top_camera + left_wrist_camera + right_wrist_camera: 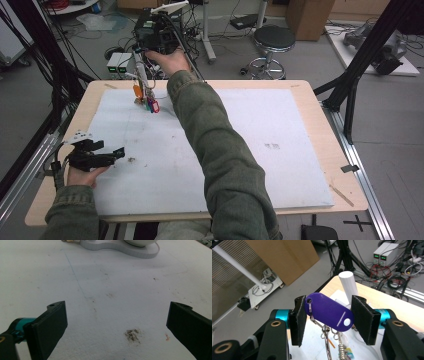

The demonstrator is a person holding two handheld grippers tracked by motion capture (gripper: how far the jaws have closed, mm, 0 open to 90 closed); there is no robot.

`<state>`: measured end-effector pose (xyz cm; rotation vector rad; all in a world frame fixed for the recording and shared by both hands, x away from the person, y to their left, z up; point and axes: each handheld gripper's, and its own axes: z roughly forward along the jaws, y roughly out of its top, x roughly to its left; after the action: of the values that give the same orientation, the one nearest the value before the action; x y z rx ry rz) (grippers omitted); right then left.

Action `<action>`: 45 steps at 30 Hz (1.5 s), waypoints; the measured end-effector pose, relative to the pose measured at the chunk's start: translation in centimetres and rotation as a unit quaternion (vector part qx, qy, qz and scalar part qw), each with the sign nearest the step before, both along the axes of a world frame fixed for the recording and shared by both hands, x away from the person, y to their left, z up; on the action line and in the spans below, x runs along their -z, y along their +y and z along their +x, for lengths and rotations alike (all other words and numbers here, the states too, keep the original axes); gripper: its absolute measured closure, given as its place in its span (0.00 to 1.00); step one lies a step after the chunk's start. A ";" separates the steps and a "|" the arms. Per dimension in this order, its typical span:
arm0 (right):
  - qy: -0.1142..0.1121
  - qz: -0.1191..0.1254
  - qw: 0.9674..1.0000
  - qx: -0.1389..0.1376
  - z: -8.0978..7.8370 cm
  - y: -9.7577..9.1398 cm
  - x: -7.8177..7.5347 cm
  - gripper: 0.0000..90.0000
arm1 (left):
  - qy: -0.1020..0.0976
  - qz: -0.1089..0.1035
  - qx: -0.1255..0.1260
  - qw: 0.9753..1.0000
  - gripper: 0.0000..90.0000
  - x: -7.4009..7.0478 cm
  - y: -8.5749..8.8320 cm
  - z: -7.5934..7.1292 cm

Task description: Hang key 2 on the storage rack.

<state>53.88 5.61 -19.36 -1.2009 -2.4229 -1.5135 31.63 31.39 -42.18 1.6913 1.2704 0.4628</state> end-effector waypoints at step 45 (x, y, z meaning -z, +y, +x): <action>0.020 -0.093 0.994 0.054 1.4 -1.2 3.2 0.01 | -0.002 0.001 0.003 1.000 0.04 0.0 -0.1 0.2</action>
<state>55.25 4.37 -22.56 -1.4028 -2.5570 -1.2976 31.83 31.27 -42.19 1.6954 1.2625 0.4635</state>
